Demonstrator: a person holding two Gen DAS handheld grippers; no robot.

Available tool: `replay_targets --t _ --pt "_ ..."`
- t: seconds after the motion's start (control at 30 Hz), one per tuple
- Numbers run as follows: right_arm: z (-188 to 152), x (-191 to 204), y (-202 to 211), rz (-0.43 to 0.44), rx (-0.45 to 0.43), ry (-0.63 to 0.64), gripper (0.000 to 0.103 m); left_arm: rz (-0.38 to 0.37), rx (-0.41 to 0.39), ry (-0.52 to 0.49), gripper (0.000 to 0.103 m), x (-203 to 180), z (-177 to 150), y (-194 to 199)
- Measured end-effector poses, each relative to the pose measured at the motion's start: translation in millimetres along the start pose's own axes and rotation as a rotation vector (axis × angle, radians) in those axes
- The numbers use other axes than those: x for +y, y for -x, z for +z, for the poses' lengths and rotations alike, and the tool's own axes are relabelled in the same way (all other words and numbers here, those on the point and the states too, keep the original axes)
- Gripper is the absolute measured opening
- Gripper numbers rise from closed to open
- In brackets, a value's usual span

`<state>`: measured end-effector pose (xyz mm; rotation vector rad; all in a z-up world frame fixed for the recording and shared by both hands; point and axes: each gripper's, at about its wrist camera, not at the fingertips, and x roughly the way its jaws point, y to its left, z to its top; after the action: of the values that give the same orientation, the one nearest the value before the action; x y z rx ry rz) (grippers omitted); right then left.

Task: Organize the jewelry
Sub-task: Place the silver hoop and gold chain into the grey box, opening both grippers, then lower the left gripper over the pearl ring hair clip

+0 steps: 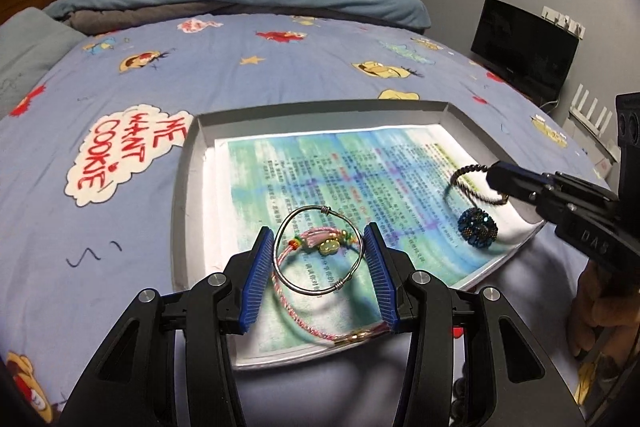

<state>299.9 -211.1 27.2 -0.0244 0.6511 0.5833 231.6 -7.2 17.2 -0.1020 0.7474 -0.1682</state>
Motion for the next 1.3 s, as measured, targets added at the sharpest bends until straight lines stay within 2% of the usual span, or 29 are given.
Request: replay_targets --t 0.07,0.1,0.17,0.2,0.23,0.5,0.67,0.83,1.07,1.3 --pt "-1 1 -2 -0.003 0.014 0.004 0.007 0.002 0.004 0.005 0.049 1 0 0" --pt "-1 2 -2 -0.002 0.014 0.003 0.009 0.002 0.001 0.006 0.053 2 0 1" --pt "-2 2 1 -0.001 0.01 -0.001 0.022 0.001 -0.018 0.005 0.062 2 0 6" --pt "-4 3 4 -0.006 -0.001 0.004 0.033 0.001 -0.027 0.004 0.07 1 -1 8" --pt "-4 4 6 -0.007 -0.008 0.008 0.041 0.003 -0.04 0.003 0.074 1 -2 13" --pt "-28 16 37 0.021 -0.089 -0.001 0.043 -0.009 -0.111 0.009 0.083 -1 -22 48" --pt "-43 23 55 0.031 -0.115 -0.003 0.05 -0.009 -0.135 0.019 0.084 1 -45 72" --pt "-58 30 66 0.031 -0.111 -0.008 0.051 0.012 -0.151 0.027 0.086 6 -72 94" --pt "-80 37 76 0.034 -0.096 -0.026 0.052 -0.002 -0.141 0.072 0.086 20 -111 110" --pt "-91 39 83 0.036 -0.096 -0.036 0.053 -0.034 -0.116 0.054 0.086 13 -129 111"
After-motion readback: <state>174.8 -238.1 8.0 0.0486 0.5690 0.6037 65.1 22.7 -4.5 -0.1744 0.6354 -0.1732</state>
